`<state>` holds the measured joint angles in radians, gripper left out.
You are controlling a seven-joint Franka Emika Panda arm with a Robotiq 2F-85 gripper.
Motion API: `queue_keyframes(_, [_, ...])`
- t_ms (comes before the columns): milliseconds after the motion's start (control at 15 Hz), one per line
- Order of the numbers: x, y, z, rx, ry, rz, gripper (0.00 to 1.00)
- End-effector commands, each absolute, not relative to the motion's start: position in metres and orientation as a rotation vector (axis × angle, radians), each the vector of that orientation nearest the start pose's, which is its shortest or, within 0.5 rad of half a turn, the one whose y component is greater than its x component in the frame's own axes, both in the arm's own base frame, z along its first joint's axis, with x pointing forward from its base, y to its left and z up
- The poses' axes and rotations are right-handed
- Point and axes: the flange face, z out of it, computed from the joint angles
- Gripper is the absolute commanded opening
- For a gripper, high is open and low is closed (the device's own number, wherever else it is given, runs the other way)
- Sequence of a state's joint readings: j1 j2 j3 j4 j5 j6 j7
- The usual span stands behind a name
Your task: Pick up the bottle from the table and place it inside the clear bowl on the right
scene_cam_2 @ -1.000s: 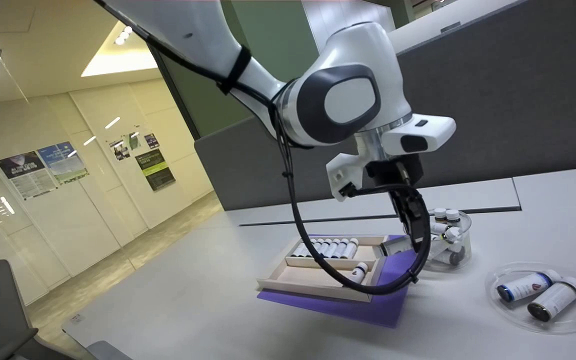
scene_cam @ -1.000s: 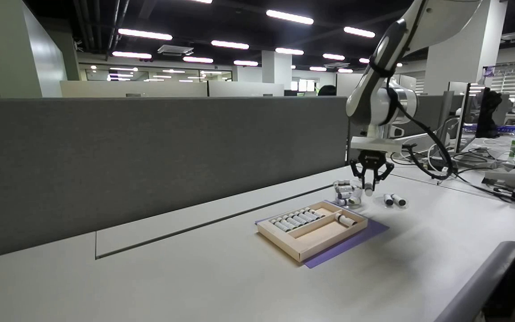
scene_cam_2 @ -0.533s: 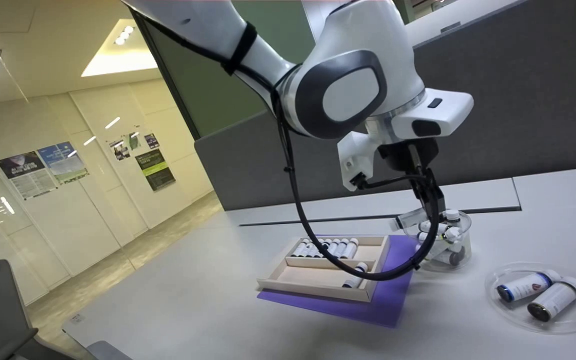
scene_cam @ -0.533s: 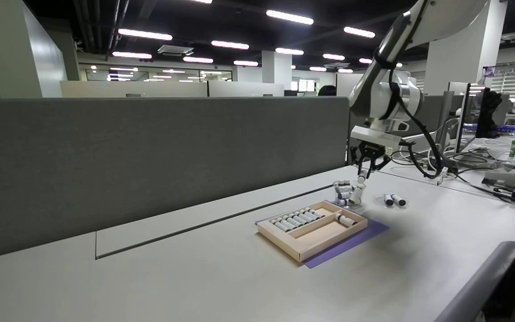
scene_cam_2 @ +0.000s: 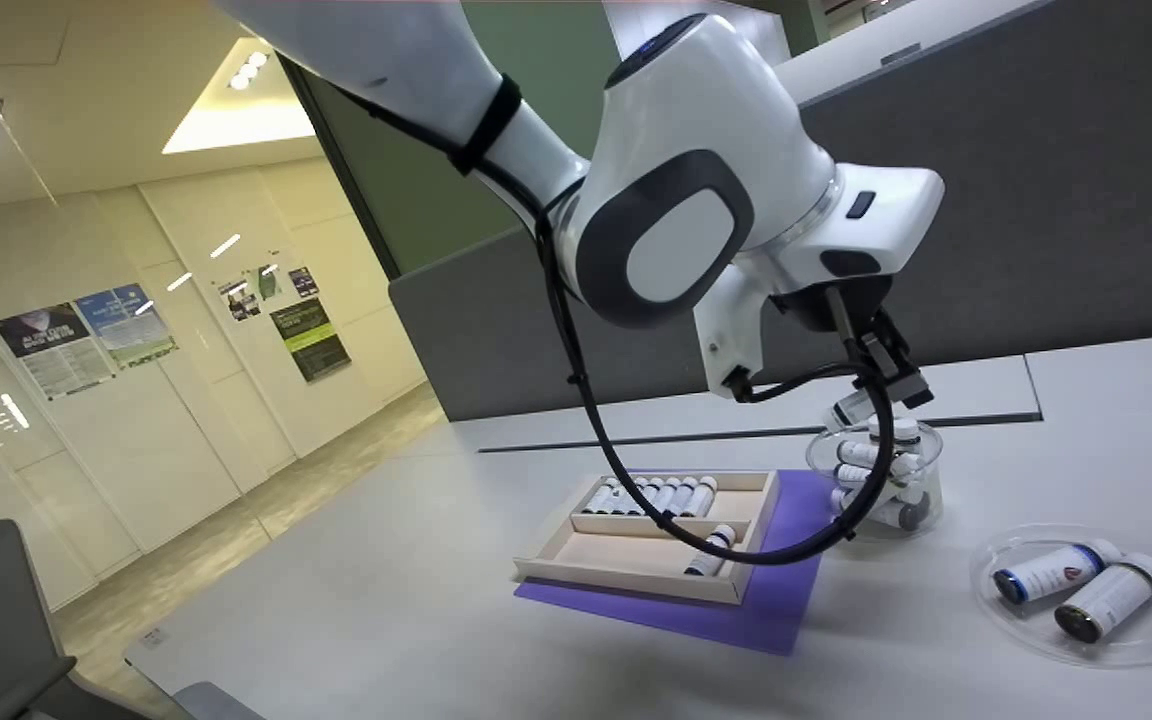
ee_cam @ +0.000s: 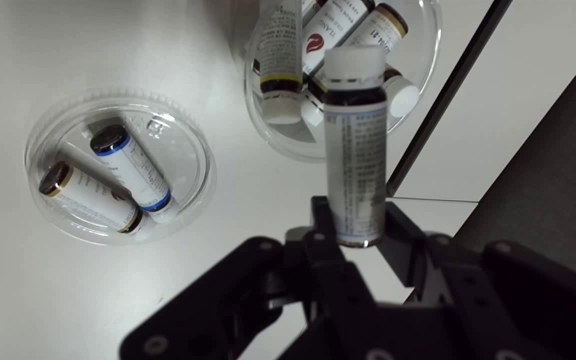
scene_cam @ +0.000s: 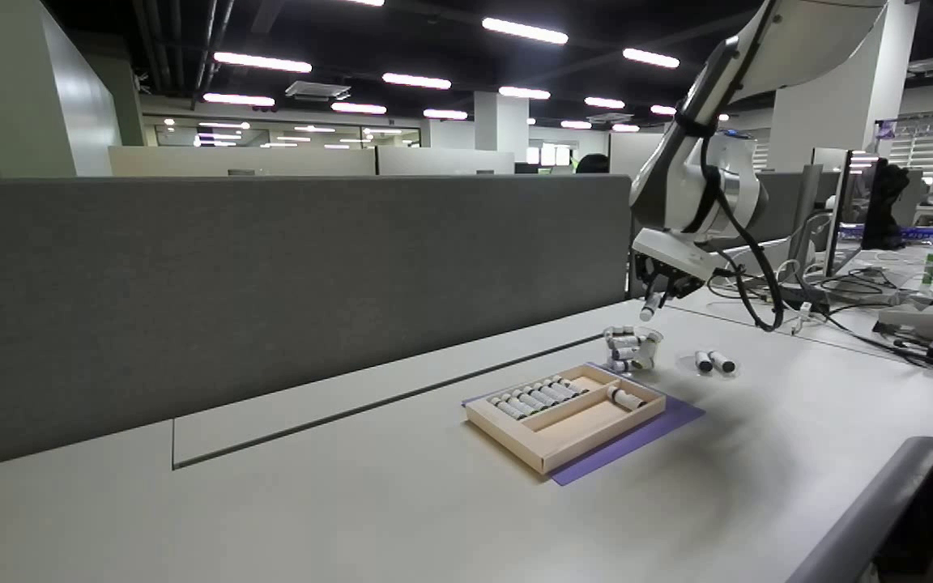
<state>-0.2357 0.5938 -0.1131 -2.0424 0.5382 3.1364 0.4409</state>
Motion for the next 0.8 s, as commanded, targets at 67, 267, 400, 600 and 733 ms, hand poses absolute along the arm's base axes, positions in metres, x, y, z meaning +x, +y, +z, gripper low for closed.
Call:
queue_keyframes(67, [0.572,-0.25,0.188,-2.335,1.794,-0.845,0.06])
queue_keyframes(267, [0.573,-0.245,0.177,-2.344,1.791,-0.905,0.06])
queue_keyframes(400, [0.575,-0.241,0.17,-2.353,1.786,-0.927,0.06])
queue_keyframes(600, [0.576,-0.238,0.16,-2.363,1.787,-0.938,0.48])
queue_keyframes(733, [0.576,-0.237,0.156,-2.372,1.787,-0.929,0.61])
